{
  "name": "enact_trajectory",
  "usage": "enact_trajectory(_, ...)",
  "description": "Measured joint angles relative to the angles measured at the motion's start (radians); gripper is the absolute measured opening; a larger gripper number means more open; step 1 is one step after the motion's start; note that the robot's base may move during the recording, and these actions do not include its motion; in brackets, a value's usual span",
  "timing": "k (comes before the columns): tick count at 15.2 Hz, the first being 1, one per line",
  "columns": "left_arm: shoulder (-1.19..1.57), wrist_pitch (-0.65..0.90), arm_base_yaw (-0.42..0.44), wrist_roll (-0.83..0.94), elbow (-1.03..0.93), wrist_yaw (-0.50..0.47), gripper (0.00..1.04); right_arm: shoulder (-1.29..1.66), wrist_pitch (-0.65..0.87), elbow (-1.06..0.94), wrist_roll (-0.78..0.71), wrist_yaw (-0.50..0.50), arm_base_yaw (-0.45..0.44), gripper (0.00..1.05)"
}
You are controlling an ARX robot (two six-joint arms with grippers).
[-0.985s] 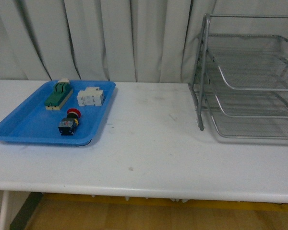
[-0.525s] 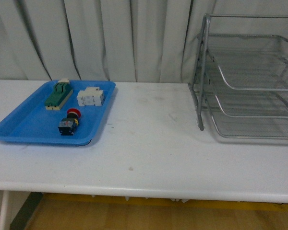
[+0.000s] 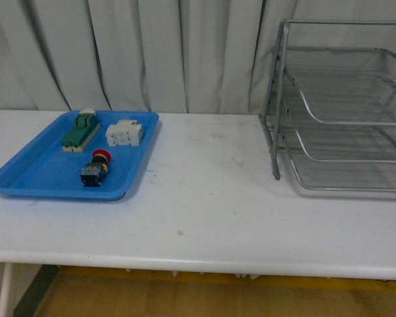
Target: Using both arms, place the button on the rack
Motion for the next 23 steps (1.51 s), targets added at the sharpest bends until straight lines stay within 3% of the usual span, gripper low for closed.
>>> enact_trajectory(8, 0.0, 0.0, 0.0, 0.0, 0.0, 0.0, 0.98, 0.0, 0.0, 0.0, 0.0, 0.0, 0.0, 0.98)
enact_trajectory(9, 0.0, 0.0, 0.0, 0.0, 0.0, 0.0, 0.98, 0.015, 0.014, 0.001, 0.032, -0.077, -0.026, 0.98)
enact_trajectory(11, 0.0, 0.0, 0.0, 0.0, 0.0, 0.001, 0.98, 0.335, 0.351, 0.06, 0.265, -0.406, -0.247, 0.98)
enact_trajectory(12, 0.0, 0.0, 0.0, 0.0, 0.0, 0.001, 0.98, 0.561, 0.584, 0.138, 0.375, -0.503, -0.364, 0.98)
enact_trajectory(14, 0.0, 0.0, 0.0, 0.0, 0.0, 0.001, 0.98, 1.039, 0.967, 0.37, 0.603, -0.489, -0.547, 0.98)
enact_trajectory(15, 0.0, 0.0, 0.0, 0.0, 0.0, 0.001, 0.98, 1.254, 1.029, 0.488, 0.724, -0.447, -0.587, 0.98)
enact_trajectory(17, 0.0, 0.0, 0.0, 0.0, 0.0, 0.001, 0.98, 1.601, 1.002, 0.63, 0.988, -0.434, -0.587, 0.98)
enact_trajectory(19, 0.0, 0.0, 0.0, 0.0, 0.0, 0.001, 0.98, 1.79, 1.047, 0.641, 1.223, -0.438, -0.521, 0.98)
enact_trajectory(23, 0.0, 0.0, 0.0, 0.0, 0.0, 0.001, 0.98, 1.947, 1.202, 0.657, 1.45, -0.405, -0.326, 0.98)
